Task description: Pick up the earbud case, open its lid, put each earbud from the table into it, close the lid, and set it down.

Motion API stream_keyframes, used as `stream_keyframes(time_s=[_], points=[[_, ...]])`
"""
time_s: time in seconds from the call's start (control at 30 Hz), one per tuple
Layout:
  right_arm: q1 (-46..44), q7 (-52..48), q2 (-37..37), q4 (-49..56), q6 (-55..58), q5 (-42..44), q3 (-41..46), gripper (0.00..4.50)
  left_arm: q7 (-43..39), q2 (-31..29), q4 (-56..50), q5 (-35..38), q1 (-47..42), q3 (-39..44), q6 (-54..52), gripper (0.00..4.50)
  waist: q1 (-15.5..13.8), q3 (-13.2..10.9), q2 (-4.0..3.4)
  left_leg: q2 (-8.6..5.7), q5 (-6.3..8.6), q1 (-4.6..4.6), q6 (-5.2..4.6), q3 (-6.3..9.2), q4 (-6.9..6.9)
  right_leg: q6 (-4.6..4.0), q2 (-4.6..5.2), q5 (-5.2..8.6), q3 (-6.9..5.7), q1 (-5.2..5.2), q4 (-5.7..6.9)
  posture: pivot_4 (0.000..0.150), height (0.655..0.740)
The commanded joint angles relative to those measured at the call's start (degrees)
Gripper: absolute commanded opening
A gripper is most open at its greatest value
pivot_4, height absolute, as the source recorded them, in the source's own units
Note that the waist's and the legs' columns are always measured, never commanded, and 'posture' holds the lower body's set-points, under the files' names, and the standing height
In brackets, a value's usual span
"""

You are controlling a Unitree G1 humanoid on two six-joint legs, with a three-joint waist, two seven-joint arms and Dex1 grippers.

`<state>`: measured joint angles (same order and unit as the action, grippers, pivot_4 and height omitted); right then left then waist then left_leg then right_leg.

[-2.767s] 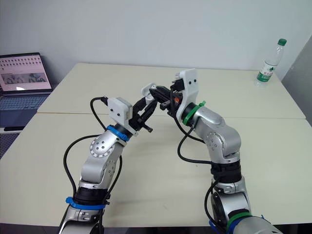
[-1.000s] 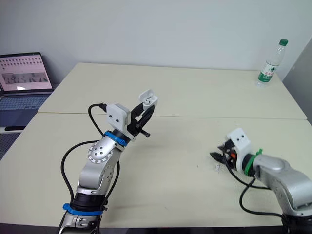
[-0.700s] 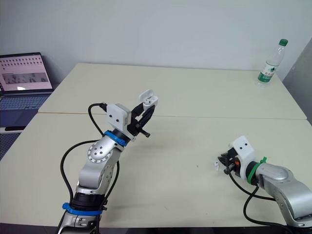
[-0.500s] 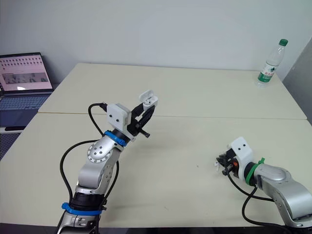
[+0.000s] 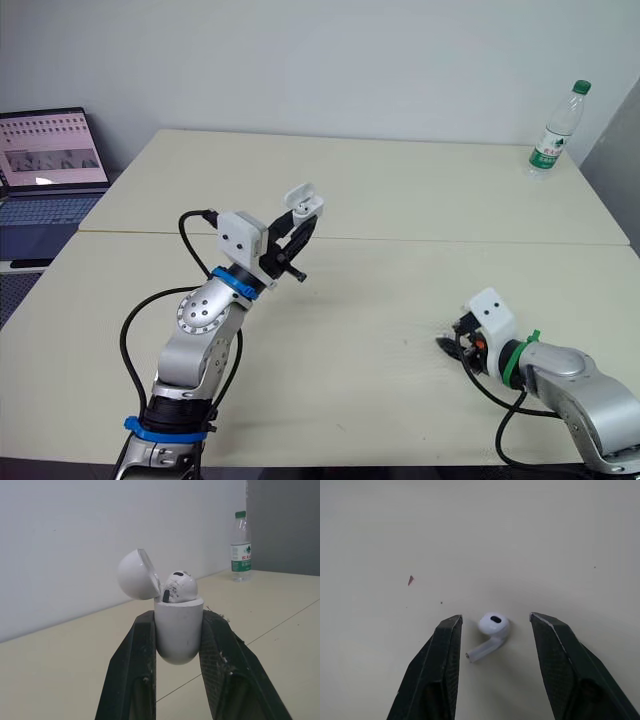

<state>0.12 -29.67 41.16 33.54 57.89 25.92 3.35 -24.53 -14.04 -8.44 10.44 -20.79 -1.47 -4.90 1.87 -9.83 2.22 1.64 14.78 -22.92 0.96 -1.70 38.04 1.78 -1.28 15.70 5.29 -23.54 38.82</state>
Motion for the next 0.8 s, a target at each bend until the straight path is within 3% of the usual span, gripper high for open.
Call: stream_keyframes(time_s=[0.03,0.33,0.53,0.8], points=[[-0.79,0.47,0.25,-0.31,-2.17,-1.8,-1.34,2.2,-0.17,-0.29,-2.39,0.33,-0.28,0.29,0.37,0.8,0.0,0.0,0.0,0.0,0.0,0.0,0.0,0.01,0.0,0.0,0.0,0.0,0.0,0.0,0.0,0.15,0.74],[1.63,-1.22,1.93,-4.03,-7.4,-5.93,-3.75,2.2,-0.18,-0.47,-2.36,0.36,-0.24,0.38,0.35,0.8,-0.06,0.01,0.01,-0.02,0.0,0.01,0.0,0.02,0.01,0.0,0.0,0.0,-0.02,0.03,0.0,0.15,0.74],[2.19,-2.06,1.85,-6.72,-11.11,-7.27,-4.54,0.39,0.01,-0.25,-2.47,0.3,-0.12,0.22,0.46,0.8,-0.06,0.06,0.1,-0.02,0.0,0.08,0.0,0.02,0.03,0.0,0.01,0.0,-0.02,0.12,-0.01,0.15,0.74],[1.61,-5.4,3.65,-9.16,-15.63,-8.56,-5.35,0.39,0.12,-0.11,-2.55,0.19,0.04,0.01,0.54,0.8,-0.07,0.15,0.23,-0.01,0.0,0.12,0.0,0.02,0.05,0.0,0.01,0.0,-0.02,0.17,-0.01,0.15,0.74]])
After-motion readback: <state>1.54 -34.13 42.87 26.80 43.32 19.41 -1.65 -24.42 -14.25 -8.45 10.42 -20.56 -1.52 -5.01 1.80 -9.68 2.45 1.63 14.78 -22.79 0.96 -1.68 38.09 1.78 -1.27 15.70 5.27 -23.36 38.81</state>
